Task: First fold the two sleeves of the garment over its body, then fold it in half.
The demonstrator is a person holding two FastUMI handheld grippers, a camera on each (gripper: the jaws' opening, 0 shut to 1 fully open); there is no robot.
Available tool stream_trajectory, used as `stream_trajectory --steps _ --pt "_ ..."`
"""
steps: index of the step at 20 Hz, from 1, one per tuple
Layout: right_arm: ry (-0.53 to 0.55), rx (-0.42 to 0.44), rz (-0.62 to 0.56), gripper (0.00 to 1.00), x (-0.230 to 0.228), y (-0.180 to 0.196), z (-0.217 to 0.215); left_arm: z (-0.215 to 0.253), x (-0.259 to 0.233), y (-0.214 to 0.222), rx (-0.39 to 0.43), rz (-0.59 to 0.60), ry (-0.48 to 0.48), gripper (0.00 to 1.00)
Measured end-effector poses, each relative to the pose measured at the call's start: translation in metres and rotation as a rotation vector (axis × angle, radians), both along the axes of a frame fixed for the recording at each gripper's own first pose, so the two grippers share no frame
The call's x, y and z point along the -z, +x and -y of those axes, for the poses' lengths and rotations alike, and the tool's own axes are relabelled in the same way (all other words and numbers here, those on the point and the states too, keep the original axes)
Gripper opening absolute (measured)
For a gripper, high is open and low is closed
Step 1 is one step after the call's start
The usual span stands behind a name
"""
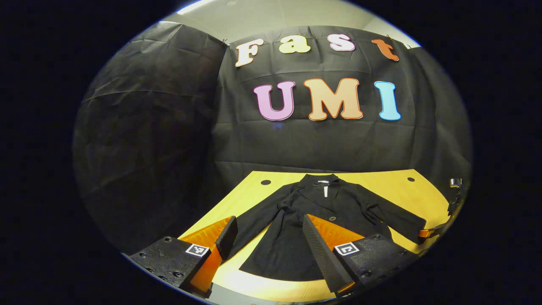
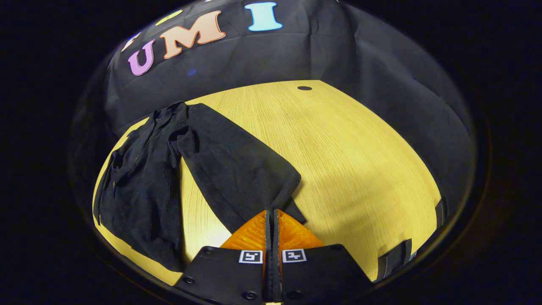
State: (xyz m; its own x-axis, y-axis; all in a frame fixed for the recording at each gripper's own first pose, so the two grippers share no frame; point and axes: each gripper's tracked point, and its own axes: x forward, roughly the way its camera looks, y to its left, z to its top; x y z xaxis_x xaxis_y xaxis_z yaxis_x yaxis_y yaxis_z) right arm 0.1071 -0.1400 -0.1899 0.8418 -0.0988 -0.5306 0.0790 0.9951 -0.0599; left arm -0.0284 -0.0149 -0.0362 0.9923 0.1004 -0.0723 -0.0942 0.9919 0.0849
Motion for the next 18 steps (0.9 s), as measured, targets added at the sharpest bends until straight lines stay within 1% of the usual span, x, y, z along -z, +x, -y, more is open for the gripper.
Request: stream_trajectory --steps 4,8,12,14,18 --pt "0.0 -0.021 -0.012 0.03 -0.004 0.005 0.0 0.003 0.006 -0.004 -0.024 -0.006 -0.011 0.92" --pt "-0.01 -0.041 -0.004 0.02 -0.018 0.006 -0.002 0.004 0.008 -0.004 -0.033 -0.002 -0.009 0.92" --pt "-0.01 -0.051 0.052 0.02 -0.055 0.015 -0.018 0.002 0.01 0.001 -0.018 -0.014 -0.02 0.92" --pt "-0.016 -0.06 0.087 0.02 -0.077 0.019 -0.031 -0.003 0.004 0.008 -0.001 0.0 -0.02 0.92" --pt "-0.007 -0.059 0.161 0.02 -0.117 0.037 -0.072 -0.02 -0.002 0.026 0.037 0.005 -0.004 0.92"
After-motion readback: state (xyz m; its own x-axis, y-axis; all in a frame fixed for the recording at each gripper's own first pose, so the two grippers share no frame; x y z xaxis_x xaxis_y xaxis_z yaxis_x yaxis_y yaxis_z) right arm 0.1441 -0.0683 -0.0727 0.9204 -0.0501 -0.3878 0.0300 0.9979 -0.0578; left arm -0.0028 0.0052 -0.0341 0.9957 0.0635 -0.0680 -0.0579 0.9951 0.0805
